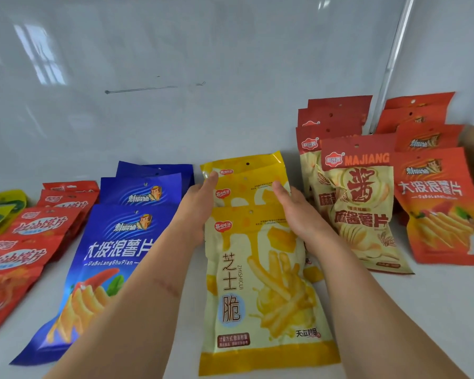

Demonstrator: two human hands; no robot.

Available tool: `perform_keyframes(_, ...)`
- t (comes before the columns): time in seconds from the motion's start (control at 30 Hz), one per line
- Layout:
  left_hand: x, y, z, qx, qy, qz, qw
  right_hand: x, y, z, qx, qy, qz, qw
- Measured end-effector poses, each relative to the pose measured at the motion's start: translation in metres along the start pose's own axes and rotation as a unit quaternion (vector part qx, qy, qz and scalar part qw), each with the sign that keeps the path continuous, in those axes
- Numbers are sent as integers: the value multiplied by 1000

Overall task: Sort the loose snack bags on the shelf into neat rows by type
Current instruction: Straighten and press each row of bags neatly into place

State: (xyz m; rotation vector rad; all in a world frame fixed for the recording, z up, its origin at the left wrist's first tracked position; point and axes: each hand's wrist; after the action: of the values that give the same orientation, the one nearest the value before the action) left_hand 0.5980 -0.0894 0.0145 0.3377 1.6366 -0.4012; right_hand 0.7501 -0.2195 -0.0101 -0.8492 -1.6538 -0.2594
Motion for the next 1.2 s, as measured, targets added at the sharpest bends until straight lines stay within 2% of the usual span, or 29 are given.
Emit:
perform_keyframes(0.17,9,-44,6,-34,93,33,995,-6,-10,-6,19,2,19,1000)
perform_keyframes(0.33,33,-86,6,5,72,-1,997,-20,-21,-9,57,42,40,997)
perform_keyframes(0.5,45,-94,10,-20,98,58,993,-32,-29,-3,116,126,42,984)
perform_keyframes(0.6,44,-93,14,-38,104,83,990,-36,-24,-4,128,132,34,982)
perform_keyframes(0.8,44,-81,18,-87,110,104,985,-34,-28,-3,108,89,30,990)
perform_keyframes(0.93,43,-65,16,-114,131,137,975,-22,-37,-2,51,27,4,998)
perform_keyframes(1.03,35,-52,17,-129,118,172,969,-15,-38,-6,31,28,-20,999)
perform_keyframes(1.2,31,-33,19,-124,118,189,967,-16,-32,1,13,-14,-70,997)
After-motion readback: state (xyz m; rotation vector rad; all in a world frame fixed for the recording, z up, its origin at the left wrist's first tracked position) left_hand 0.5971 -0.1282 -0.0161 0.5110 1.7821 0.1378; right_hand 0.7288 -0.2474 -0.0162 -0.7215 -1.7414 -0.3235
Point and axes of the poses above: each hand's wrist, its own y-axis towards the middle knuckle, its own z-axis out of the palm, x = y × z, and after that the axes turned 12 degrees about z, right-handed
